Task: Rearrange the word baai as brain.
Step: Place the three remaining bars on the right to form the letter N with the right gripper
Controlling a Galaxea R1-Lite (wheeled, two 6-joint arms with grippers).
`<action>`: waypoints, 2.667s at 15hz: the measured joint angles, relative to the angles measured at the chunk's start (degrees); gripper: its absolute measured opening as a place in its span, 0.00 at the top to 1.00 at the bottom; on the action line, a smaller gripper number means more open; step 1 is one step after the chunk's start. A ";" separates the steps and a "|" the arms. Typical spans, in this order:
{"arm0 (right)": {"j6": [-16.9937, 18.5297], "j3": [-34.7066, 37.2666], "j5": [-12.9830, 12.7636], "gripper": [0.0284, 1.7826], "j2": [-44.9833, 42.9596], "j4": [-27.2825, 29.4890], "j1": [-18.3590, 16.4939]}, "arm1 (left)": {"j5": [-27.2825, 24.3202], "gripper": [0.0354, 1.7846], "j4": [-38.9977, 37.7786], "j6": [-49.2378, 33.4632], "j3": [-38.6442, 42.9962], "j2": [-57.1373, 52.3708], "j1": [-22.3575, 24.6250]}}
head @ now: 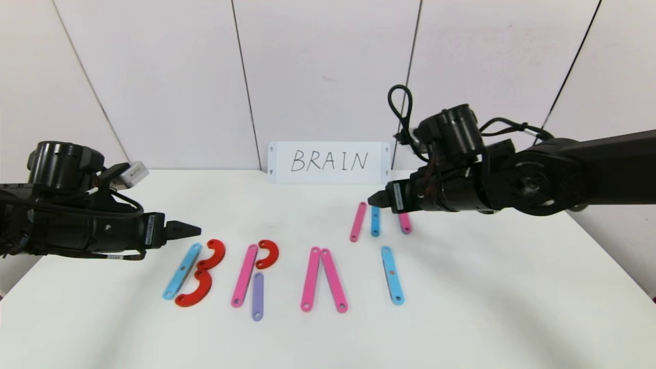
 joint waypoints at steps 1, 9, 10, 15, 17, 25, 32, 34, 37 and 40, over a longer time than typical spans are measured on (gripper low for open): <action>0.44 -1.39 -1.32 0.02 1.72 0.00 0.56 | -0.13 0.02 0.00 -0.02 0.00 0.17 0.05; 3.64 -9.63 -5.58 0.02 13.70 -0.39 5.05 | -0.24 0.02 0.00 -0.04 0.05 0.91 0.11; 3.67 -10.42 -5.62 0.02 14.90 -0.37 5.38 | -0.26 0.02 0.05 -0.04 0.05 0.99 0.11; 3.67 -13.02 -5.95 0.02 19.11 -0.50 5.90 | -0.26 0.02 0.00 -0.02 0.09 1.35 0.11; 3.67 -14.56 -6.03 0.02 20.69 -0.35 5.88 | -0.26 0.02 0.00 -0.02 0.09 1.44 0.11; 3.12 -18.38 -6.06 0.11 24.56 -0.46 5.42 | -0.41 0.02 0.07 0.07 0.22 1.51 0.05; 3.19 -18.81 -6.17 0.73 25.39 -0.63 5.21 | -0.41 0.02 0.02 0.05 0.48 1.46 0.05; 3.34 -18.77 -6.19 0.85 25.39 -0.61 5.16 | -0.44 0.02 0.00 0.05 0.48 1.44 0.02; 3.50 -18.64 -6.23 0.86 25.06 -0.41 5.16 | -0.41 0.02 0.00 0.05 0.48 1.44 0.05; 3.67 -17.31 -6.28 0.86 22.91 -0.17 4.94 | -0.44 0.02 0.00 0.07 0.48 1.44 0.05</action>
